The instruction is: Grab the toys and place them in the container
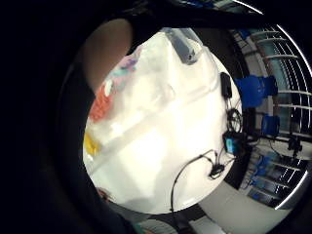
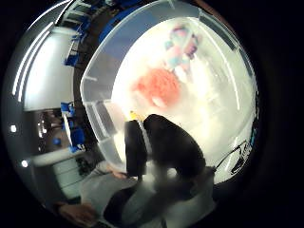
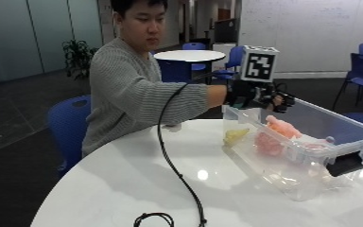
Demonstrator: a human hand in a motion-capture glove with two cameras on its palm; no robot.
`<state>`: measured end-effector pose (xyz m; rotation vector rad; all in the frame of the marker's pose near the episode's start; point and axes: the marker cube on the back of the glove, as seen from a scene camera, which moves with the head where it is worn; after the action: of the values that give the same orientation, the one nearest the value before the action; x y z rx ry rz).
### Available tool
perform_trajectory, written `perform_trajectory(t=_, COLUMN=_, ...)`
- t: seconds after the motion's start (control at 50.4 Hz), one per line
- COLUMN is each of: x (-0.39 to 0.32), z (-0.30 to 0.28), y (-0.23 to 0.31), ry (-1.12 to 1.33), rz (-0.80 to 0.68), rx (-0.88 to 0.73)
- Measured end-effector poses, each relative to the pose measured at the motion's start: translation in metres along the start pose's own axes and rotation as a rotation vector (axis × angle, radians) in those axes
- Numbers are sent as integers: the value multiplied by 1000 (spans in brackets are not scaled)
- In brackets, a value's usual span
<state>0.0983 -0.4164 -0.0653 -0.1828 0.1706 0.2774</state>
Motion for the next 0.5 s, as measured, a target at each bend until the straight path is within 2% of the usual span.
perform_trajectory(t=0.159, x=73, z=1, y=105, ry=24, rz=-56, rx=12)
perform_trajectory(t=0.278, x=115, z=13, y=155, ry=75, rz=110, rx=33)
perform_trajectory(t=0.377, x=119, z=22, y=189, ry=50, rz=154, rx=68)
perform_trajectory(t=0.496, x=92, z=50, y=239, ry=41, rz=58, rx=108)
